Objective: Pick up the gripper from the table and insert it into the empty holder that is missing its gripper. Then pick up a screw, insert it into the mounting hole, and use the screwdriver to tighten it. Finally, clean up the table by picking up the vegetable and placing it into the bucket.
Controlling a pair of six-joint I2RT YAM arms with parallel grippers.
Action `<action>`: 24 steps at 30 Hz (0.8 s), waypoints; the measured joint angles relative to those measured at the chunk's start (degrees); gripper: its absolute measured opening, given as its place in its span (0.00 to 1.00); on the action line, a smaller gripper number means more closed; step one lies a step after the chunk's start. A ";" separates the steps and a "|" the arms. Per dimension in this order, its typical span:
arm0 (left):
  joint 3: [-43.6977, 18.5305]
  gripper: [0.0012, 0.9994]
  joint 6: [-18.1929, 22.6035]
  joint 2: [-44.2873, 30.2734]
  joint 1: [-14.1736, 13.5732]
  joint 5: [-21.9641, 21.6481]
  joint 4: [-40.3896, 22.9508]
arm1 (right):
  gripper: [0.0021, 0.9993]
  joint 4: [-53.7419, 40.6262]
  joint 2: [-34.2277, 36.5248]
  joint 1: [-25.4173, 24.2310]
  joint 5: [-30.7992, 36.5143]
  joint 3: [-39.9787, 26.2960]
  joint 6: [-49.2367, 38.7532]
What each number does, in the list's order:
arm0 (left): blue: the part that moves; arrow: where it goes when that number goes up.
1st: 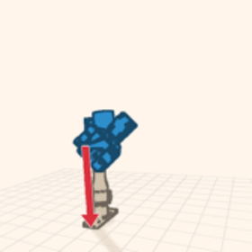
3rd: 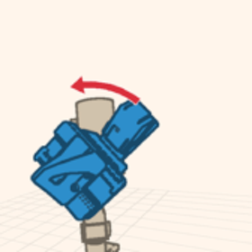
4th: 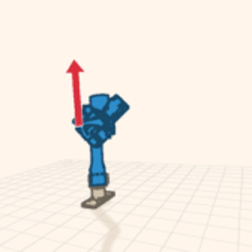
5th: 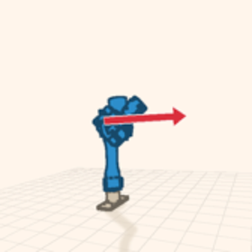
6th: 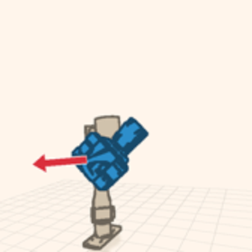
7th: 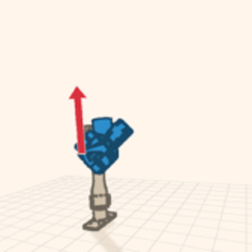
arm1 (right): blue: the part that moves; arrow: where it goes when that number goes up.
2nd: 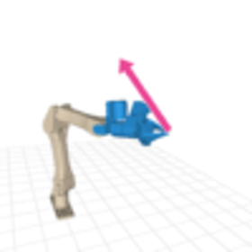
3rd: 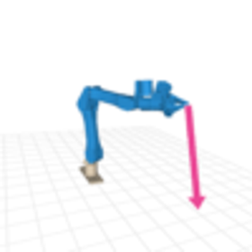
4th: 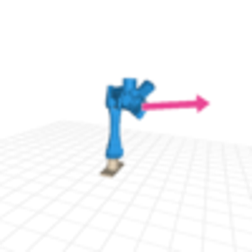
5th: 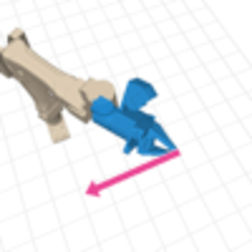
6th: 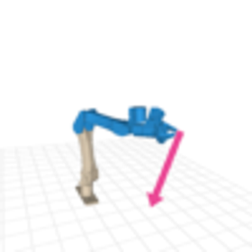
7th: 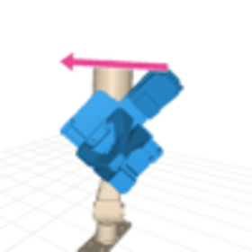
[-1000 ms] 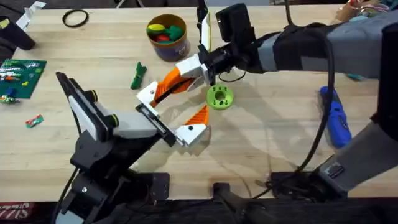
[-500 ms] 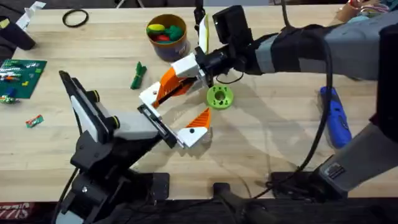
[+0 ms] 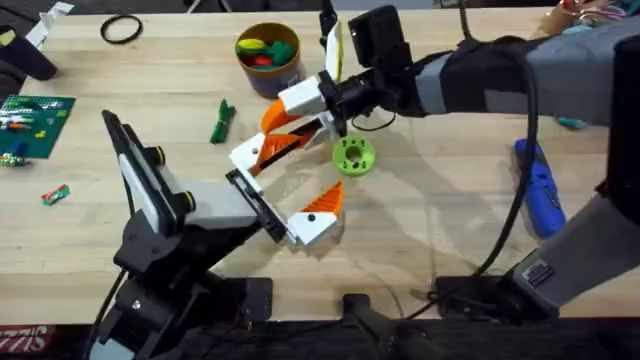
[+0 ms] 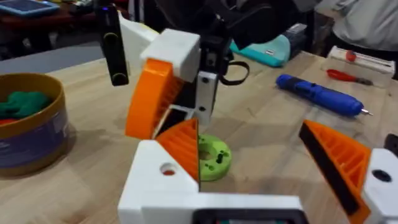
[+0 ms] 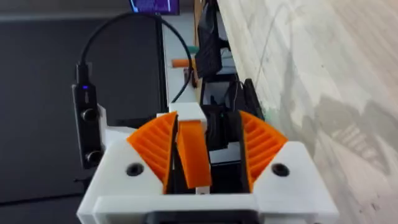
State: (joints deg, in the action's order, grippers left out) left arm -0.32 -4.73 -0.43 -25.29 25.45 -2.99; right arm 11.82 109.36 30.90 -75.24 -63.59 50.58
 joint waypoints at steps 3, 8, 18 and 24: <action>0.00 0.99 0.01 0.00 -0.08 0.68 0.01 | 0.57 0.34 0.00 -0.84 -0.22 0.00 0.04; 0.00 0.99 0.00 0.00 -0.08 0.97 0.01 | 0.92 0.69 0.00 -2.17 -0.32 0.00 0.20; 0.00 0.99 0.00 0.00 -0.08 1.51 0.01 | 1.00 0.73 0.00 -9.78 3.60 0.00 0.19; 0.00 0.99 0.00 0.00 -0.08 1.60 0.01 | 1.00 0.73 0.00 -15.18 3.82 0.00 0.19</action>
